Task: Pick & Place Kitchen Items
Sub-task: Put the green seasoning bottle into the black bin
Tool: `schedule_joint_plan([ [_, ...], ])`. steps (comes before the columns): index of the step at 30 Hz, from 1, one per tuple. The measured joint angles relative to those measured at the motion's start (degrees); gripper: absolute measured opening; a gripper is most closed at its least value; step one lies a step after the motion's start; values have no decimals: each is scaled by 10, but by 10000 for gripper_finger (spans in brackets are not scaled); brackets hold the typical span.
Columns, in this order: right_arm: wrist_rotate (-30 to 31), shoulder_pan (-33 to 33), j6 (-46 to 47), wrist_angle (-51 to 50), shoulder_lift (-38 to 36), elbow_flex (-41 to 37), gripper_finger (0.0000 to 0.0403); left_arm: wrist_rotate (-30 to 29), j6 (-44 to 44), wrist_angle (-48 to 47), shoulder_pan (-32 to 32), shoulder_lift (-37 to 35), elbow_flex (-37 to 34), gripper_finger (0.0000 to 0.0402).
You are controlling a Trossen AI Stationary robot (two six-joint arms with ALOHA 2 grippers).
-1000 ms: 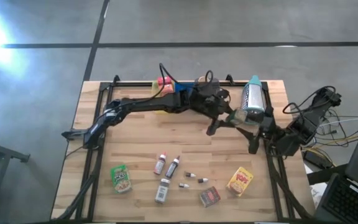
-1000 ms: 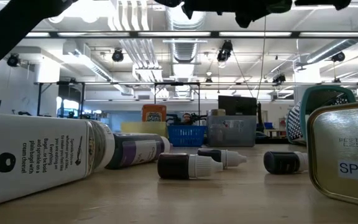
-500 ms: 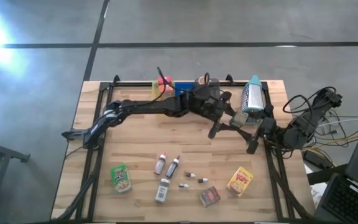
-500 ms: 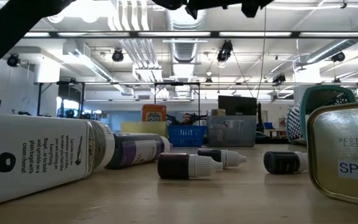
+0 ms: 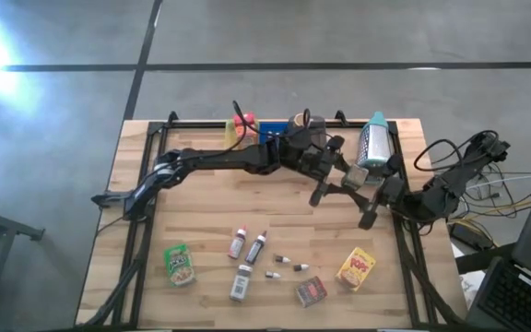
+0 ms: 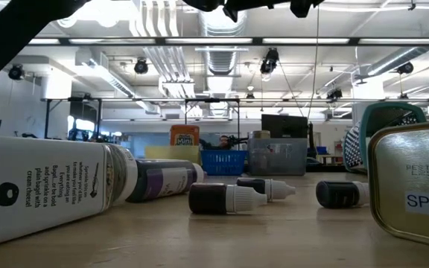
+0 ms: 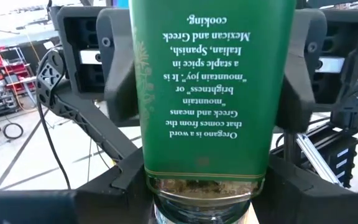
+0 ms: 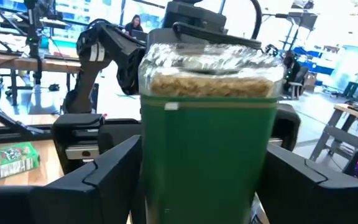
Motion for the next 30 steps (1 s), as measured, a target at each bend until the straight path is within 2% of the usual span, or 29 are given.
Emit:
schedule_joint_plan([
  [10, 0, 0, 0, 1, 0, 0, 199, 1, -6, -4, -2, 1, 0, 213],
  [15, 0, 1, 2, 3, -1, 0, 196, 0, -31, -11, -2, 1, 0, 219],
  [19, 0, 1, -7, -4, -1, 0, 196, 0, -49, -33, -2, -2, 1, 238],
  [24, -5, 1, -13, -2, -4, -1, 203, 18, -50, -107, 4, -28, 1, 270],
  [30, 8, 1, -18, -5, -16, 1, 197, 1, -34, -259, 22, -77, 0, 277],
])
